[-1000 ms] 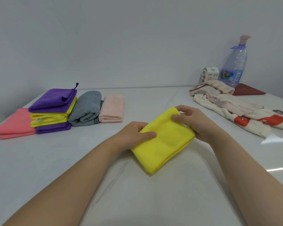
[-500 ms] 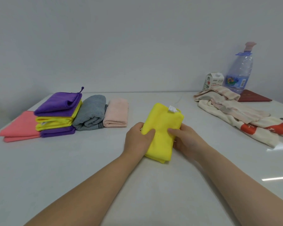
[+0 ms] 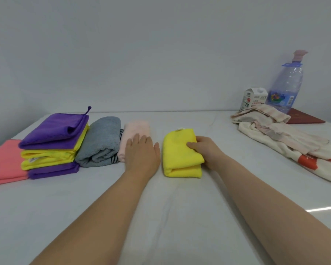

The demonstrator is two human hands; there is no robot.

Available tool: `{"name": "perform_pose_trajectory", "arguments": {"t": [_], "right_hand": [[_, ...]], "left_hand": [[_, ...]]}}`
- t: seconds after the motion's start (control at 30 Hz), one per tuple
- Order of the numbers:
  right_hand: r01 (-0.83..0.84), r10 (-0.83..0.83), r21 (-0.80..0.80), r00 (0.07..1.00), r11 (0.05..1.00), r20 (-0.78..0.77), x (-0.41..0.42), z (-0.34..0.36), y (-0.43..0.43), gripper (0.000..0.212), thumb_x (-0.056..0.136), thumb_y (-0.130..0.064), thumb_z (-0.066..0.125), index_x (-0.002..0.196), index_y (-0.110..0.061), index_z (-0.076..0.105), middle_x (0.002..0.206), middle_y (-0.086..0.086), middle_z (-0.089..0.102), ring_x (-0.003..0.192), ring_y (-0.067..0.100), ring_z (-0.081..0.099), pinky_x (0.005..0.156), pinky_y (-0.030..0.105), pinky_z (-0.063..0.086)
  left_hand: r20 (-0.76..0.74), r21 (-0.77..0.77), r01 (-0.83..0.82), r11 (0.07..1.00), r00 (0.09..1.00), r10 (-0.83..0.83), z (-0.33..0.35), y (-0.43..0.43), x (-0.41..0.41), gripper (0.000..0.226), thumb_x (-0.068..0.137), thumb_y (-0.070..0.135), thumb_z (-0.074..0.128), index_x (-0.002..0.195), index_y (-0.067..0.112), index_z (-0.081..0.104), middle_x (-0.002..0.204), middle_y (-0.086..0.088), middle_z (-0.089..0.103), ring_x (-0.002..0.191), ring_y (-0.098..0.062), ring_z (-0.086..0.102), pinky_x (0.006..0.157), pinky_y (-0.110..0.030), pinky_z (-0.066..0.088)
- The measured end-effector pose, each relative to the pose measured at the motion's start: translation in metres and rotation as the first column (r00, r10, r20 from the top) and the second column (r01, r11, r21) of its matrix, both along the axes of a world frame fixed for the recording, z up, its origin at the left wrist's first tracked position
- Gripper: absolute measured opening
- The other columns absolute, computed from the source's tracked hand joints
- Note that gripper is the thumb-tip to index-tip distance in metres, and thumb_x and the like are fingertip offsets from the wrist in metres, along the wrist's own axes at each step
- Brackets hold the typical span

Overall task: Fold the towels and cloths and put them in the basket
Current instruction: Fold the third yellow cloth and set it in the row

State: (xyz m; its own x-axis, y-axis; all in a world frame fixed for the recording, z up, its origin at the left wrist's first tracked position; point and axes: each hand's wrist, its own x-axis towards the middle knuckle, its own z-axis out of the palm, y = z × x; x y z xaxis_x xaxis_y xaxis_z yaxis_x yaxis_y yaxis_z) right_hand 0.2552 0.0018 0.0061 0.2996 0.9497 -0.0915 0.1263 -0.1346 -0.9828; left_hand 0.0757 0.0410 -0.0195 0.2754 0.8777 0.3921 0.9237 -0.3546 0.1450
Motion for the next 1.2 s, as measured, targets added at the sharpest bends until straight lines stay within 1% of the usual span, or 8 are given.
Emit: {"name": "perform_pose_trajectory", "arguments": {"t": [0.27,0.47,0.63,0.77,0.9,1.0,1.13,1.2], "right_hand": [[-0.034,0.033,0.007,0.997,0.999,0.065,-0.005,0.003,0.056,0.030,0.092,-0.005,0.056,0.120,0.003,0.056,0.118,0.022,0.062,0.094,0.024,0.059,0.081,0.033,0.047],[-0.053,0.050,0.023,0.992,0.998,0.119,-0.010,0.003,0.073,0.026,0.091,-0.006,0.057,0.116,0.000,0.059,0.115,0.020,0.064,0.091,0.022,0.060,0.075,0.031,0.051],[-0.021,0.013,0.034,0.980,0.999,0.198,-0.010,0.005,0.074,0.050,0.089,-0.005,0.058,0.137,-0.007,0.042,0.129,0.013,0.054,0.110,0.027,0.057,0.096,0.039,0.047],[-0.082,-0.099,0.237,0.743,0.968,0.662,-0.013,0.022,0.067,0.054,0.091,-0.003,0.042,0.144,-0.015,0.036,0.149,0.004,0.038,0.135,0.021,0.036,0.111,0.029,0.027],[-0.190,0.314,-0.261,0.351,0.946,0.882,-0.027,0.001,0.061,0.047,0.101,-0.027,0.028,0.147,-0.021,0.028,0.155,0.005,0.023,0.137,0.028,0.030,0.111,0.048,0.027],[-0.188,0.328,-0.275,0.375,0.943,0.867,-0.026,-0.011,0.055,0.050,0.102,-0.033,0.024,0.151,-0.026,0.015,0.160,-0.001,0.005,0.144,0.023,0.016,0.113,0.055,0.016],[-0.234,0.303,-0.225,0.385,0.946,0.872,-0.025,-0.010,0.050,0.049,0.103,-0.032,0.024,0.151,-0.026,0.016,0.160,-0.001,0.004,0.145,0.018,0.012,0.114,0.054,0.012],[-0.248,0.308,-0.225,0.379,0.942,0.872,-0.026,-0.012,0.050,0.049,0.103,-0.033,0.024,0.151,-0.026,0.016,0.160,-0.002,0.004,0.146,0.017,0.011,0.114,0.054,0.011]], "left_hand": [[0.289,-0.030,-0.035,0.999,0.956,0.042,0.003,0.002,-0.004,0.073,0.084,0.039,0.005,0.137,0.011,0.046,0.137,-0.012,0.052,0.134,-0.024,0.037,0.108,-0.035,0.023],[0.045,-0.014,0.090,0.996,0.995,-0.089,0.001,-0.003,0.001,0.087,0.077,0.053,-0.013,0.148,0.023,0.027,0.153,0.005,0.031,0.144,-0.020,0.014,0.114,-0.045,0.009],[-0.109,-0.058,0.106,0.993,0.988,-0.112,0.000,-0.006,0.000,0.050,0.100,0.044,0.020,0.143,0.024,0.034,0.153,0.008,0.031,0.146,-0.019,0.008,0.114,-0.051,0.004],[-0.152,-0.065,0.109,0.992,0.981,-0.117,0.001,-0.008,0.000,0.050,0.100,0.045,0.021,0.144,0.023,0.032,0.153,0.007,0.029,0.146,-0.021,0.008,0.113,-0.053,0.005],[-0.167,-0.069,0.109,0.992,0.979,-0.120,0.002,-0.010,0.000,0.049,0.100,0.044,0.022,0.143,0.022,0.033,0.153,0.008,0.029,0.145,-0.022,0.010,0.113,-0.054,0.005],[-0.160,-0.064,0.110,0.992,0.980,-0.118,0.002,-0.010,0.000,0.047,0.100,0.041,0.021,0.141,0.023,0.038,0.153,0.007,0.031,0.144,-0.022,0.013,0.113,-0.054,0.006],[-0.108,-0.011,0.106,0.994,0.988,-0.107,0.004,-0.011,0.000,0.068,0.089,0.043,0.000,0.136,0.022,0.044,0.148,0.006,0.039,0.143,-0.022,0.017,0.112,-0.053,0.009],[-0.117,-0.035,0.079,0.996,0.990,-0.082,0.004,-0.010,-0.001,0.054,0.098,0.039,0.011,0.142,0.021,0.035,0.152,0.006,0.032,0.145,-0.022,0.011,0.113,-0.053,0.006]]}}
